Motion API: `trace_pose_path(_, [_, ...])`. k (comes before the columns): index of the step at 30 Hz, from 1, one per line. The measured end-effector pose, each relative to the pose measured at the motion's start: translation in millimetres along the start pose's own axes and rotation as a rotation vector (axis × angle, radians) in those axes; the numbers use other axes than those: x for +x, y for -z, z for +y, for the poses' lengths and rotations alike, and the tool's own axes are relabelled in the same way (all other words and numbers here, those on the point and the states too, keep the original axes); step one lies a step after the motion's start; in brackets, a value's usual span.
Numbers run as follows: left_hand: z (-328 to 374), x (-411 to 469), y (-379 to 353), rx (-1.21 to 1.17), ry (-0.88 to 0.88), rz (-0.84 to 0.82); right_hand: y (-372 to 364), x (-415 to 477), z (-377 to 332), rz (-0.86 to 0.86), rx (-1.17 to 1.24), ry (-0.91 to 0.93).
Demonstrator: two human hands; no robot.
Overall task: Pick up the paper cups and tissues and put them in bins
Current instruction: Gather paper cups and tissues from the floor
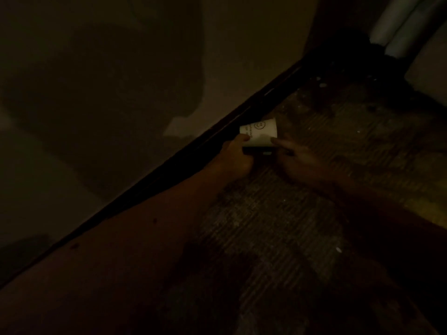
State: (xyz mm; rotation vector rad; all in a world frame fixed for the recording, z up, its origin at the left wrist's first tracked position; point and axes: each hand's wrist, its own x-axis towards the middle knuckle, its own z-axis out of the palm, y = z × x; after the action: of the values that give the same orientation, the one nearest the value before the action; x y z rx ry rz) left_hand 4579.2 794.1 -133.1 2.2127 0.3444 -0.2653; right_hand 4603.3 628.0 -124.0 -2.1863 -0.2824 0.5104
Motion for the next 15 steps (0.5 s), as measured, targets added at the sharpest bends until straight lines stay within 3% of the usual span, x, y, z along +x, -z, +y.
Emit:
trace_pose_path(8, [-18,16,-8,-0.297,0.038,0.035,-8,22,-3,0.001,0.264,-0.087])
trace_pose_path(15, [-6,-4,-28,-0.312,0.067,0.169,-12,-6,8,0.121,0.450,-0.218])
